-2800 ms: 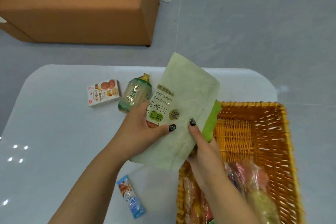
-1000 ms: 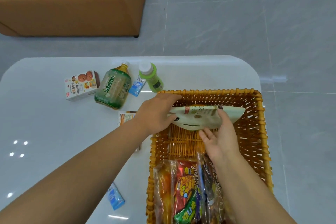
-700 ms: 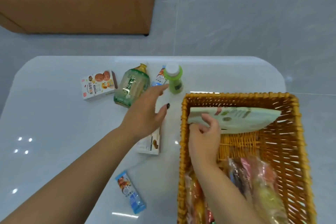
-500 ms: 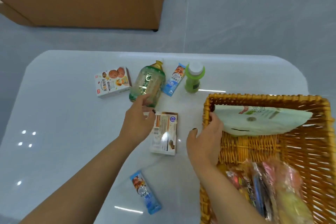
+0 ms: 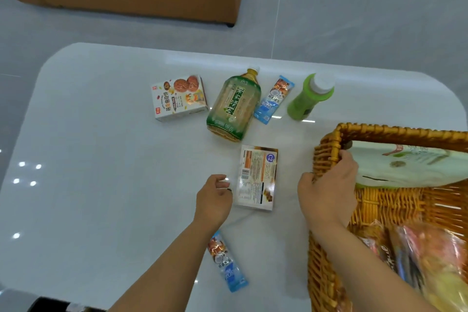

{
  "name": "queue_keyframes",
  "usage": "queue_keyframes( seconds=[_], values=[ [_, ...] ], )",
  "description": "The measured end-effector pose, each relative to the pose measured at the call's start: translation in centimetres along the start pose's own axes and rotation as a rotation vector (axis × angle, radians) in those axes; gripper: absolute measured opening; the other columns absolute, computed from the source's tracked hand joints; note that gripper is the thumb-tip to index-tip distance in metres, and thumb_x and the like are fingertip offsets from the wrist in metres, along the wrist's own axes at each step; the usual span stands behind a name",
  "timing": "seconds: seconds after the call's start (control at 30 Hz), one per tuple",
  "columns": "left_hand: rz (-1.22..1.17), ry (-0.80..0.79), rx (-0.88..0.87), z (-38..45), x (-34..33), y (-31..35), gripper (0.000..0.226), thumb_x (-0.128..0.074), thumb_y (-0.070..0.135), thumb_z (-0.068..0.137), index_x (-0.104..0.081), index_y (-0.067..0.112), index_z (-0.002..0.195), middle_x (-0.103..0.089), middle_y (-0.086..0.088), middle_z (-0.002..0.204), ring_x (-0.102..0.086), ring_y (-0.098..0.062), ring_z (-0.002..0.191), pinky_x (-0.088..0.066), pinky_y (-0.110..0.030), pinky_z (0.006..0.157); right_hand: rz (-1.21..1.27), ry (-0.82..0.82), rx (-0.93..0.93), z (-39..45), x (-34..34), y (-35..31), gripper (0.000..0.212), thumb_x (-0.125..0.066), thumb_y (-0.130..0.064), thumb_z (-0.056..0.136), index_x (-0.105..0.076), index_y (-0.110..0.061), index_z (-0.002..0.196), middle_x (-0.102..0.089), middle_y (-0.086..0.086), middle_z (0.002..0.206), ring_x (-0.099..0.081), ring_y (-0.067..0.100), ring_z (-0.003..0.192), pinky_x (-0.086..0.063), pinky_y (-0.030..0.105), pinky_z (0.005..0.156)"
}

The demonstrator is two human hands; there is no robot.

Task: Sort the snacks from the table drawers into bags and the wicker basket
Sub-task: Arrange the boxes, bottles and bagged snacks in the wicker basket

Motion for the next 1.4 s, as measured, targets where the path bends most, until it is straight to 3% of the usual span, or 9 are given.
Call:
queue_keyframes(
  seconds=[0.1,0.23,0.43,0.57,0.7,0.8,1.13,1.27,1.4],
  values=[
    [-0.026,0.019,0.014,-0.9,0.7,-3.0,0.032,-0.055,0.004,0.091,-0.057,0.017,0.121,-0.064,0.003,0.106,-0.057,-0.002,0.085,-0.04,-0.002,0.063,0.004,-0.002,0.001,0.0,0.0,0.0,0.068,-0.06,-0.016,0.083,-0.026,-0.008,0.142,-0.042,0.012,0.133,-0.049,0.033,0.115,-0.045,0.04,0.079],
    [0.069,0.071,0.03,-2.4,1.3,-6.8,0.037,-0.068,0.01,0.083,-0.058,0.013,0.118,-0.057,-0.001,0.11,-0.059,-0.018,0.106,-0.042,-0.018,0.082,0.072,-0.019,-0.001,0.1,0.0,0.3,0.067,-0.062,-0.016,0.083,-0.029,-0.01,0.141,-0.04,0.011,0.133,-0.05,0.034,0.113,-0.045,0.04,0.079],
    [0.165,0.051,0.47,-4.7,0.3,-12.4,0.089,-0.086,0.041,0.067,-0.036,0.005,0.132,-0.04,-0.015,0.131,-0.046,-0.031,0.124,-0.044,-0.037,0.095,0.154,-0.009,0.075,-0.4,0.4,0.2,0.071,-0.064,-0.011,0.081,-0.027,-0.008,0.142,-0.026,0.013,0.143,-0.046,0.027,0.112,-0.038,0.028,0.076],
    [0.105,0.074,0.358,-4.5,-1.6,-12.1,0.073,-0.086,0.029,0.07,-0.039,0.004,0.121,-0.045,-0.014,0.122,-0.055,-0.029,0.109,-0.049,-0.037,0.085,0.18,-0.003,0.097,-0.4,0.6,0.0,0.076,-0.065,-0.01,0.08,-0.024,-0.008,0.144,-0.021,0.012,0.146,-0.042,0.026,0.119,-0.038,0.026,0.084],
    [0.191,0.017,0.208,-3.9,-2.3,-10.4,0.032,-0.078,0.028,0.078,-0.049,0.015,0.077,-0.062,-0.005,0.088,-0.061,-0.017,0.075,-0.04,-0.02,0.052,0.202,-0.012,0.117,-0.5,0.6,0.0,0.075,-0.065,-0.008,0.08,-0.025,-0.007,0.144,-0.02,0.012,0.146,-0.04,0.026,0.122,-0.036,0.024,0.085],
    [0.081,-0.021,0.187,-3.9,-1.7,-8.4,0.029,-0.075,0.026,0.08,-0.051,0.015,0.067,-0.06,0.0,0.071,-0.061,-0.019,0.073,-0.041,-0.022,0.055,0.222,-0.037,0.12,-0.4,0.4,0.3,0.075,-0.065,-0.008,0.081,-0.025,-0.008,0.144,-0.02,0.012,0.145,-0.039,0.026,0.123,-0.037,0.025,0.087],
    [-0.381,-0.165,0.015,-4.8,7.7,4.9,0.004,-0.061,0.012,0.094,-0.064,0.014,0.094,-0.071,-0.01,0.096,-0.067,-0.018,0.087,-0.053,-0.024,0.071,0.423,-0.032,0.123,-0.5,0.9,0.4,0.051,-0.054,-0.021,0.093,-0.035,-0.008,0.139,-0.031,0.011,0.137,-0.041,0.02,0.121,-0.037,0.033,0.103],
    [-0.612,-0.201,0.046,-4.9,5.1,7.3,0.015,-0.059,0.01,0.095,-0.063,0.015,0.109,-0.071,-0.012,0.108,-0.069,-0.023,0.099,-0.052,-0.026,0.07,0.51,-0.002,0.179,-0.6,1.5,-0.1,0.055,-0.043,-0.031,0.087,-0.041,-0.004,0.134,-0.037,0.013,0.131,-0.032,0.002,0.112,-0.029,0.022,0.101],
    [-0.754,-0.283,0.105,-6.3,-0.7,8.3,0.023,-0.061,0.006,0.092,-0.059,0.012,0.115,-0.071,-0.013,0.11,-0.068,-0.016,0.086,-0.051,-0.026,0.068,0.506,-0.033,0.202,-0.6,1.1,-0.1,0.06,-0.033,-0.047,0.087,-0.05,-0.008,0.129,-0.035,0.009,0.132,-0.037,0.009,0.117,-0.028,0.015,0.1]
  ],
)
Point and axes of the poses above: each hand's wrist, its own z-axis towards the middle knuckle, its own x-axis out of the back of the hand, y = z × x, the point moved 10 cm from there along z, towards the middle knuckle
